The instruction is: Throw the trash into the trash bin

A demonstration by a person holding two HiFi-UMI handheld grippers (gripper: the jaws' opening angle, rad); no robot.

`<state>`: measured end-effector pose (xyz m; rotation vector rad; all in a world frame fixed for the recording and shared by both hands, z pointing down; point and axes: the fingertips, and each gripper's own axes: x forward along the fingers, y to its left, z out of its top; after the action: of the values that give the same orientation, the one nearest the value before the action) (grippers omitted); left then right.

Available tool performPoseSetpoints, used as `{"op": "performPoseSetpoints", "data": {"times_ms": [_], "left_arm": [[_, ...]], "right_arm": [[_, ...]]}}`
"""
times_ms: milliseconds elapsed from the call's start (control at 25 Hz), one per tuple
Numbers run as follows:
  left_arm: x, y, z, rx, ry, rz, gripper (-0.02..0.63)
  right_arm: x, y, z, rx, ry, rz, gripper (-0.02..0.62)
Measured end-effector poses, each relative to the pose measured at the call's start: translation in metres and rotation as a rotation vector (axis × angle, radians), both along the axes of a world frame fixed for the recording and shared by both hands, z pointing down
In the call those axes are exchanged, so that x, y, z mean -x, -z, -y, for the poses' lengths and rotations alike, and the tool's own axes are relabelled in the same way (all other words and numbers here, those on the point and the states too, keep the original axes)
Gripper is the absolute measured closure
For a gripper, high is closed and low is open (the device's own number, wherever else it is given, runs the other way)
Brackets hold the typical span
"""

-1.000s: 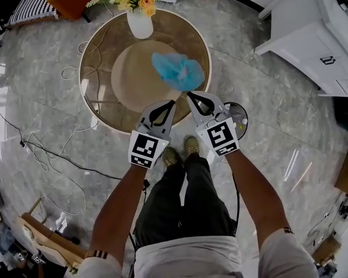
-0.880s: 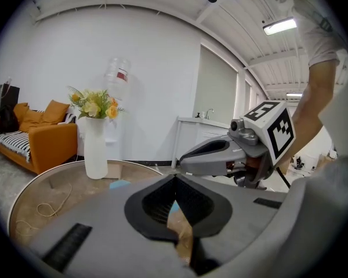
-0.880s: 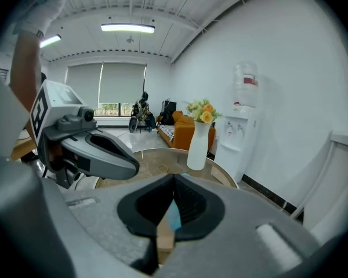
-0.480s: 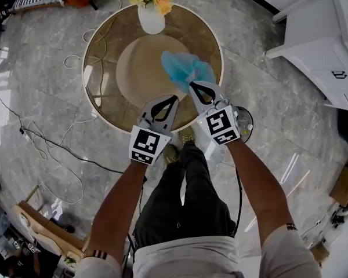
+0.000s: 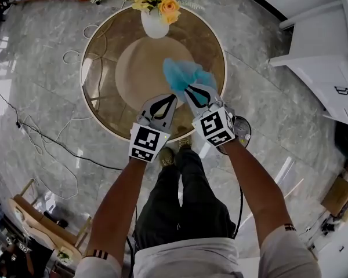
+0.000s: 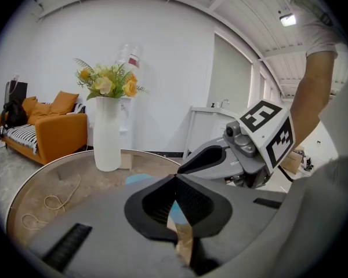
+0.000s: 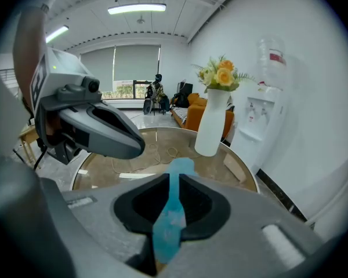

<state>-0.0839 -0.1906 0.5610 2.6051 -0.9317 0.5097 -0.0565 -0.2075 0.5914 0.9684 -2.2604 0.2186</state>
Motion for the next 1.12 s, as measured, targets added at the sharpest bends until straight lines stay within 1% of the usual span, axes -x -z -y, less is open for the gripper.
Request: {"op": "performPoseSetpoints", "data": {"times_ms": [240, 400, 680, 840, 960, 1040, 1120], "left_arm": [[0.007, -0.009, 0.007, 0.016, 0.010, 0.021, 0.606], [0.008, -0.012, 0.008, 0.023, 0.004, 0.027, 0.606], [0.009, -0.019, 0.015, 0.040, 0.032, 0.019, 0.606], [0.009, -0.021, 0.018, 0.042, 0.039, 0.016, 0.606], [0.012, -0.020, 0.018, 0.044, 0.049, 0.015, 0.606], [0.014, -0.020, 0.018, 0.044, 0.054, 0.015, 0.606], [0.016, -0.020, 0.017, 0.043, 0.054, 0.015, 0.606]], "right_arm": [[0.005, -0.043, 0.007, 0.116, 0.057, -0.055, 0.414], [0.003, -0.068, 0.012, 0.179, 0.079, -0.084, 0.380], [0.005, -0.092, 0.016, 0.233, 0.110, -0.136, 0.380], [0.004, -0.104, 0.015, 0.256, 0.124, -0.177, 0.405], [0.006, -0.107, 0.012, 0.254, 0.130, -0.192, 0.450], [0.008, -0.108, 0.010, 0.247, 0.136, -0.208, 0.522], [0.010, -0.106, 0.009, 0.236, 0.137, -0.213, 0.549]]}}
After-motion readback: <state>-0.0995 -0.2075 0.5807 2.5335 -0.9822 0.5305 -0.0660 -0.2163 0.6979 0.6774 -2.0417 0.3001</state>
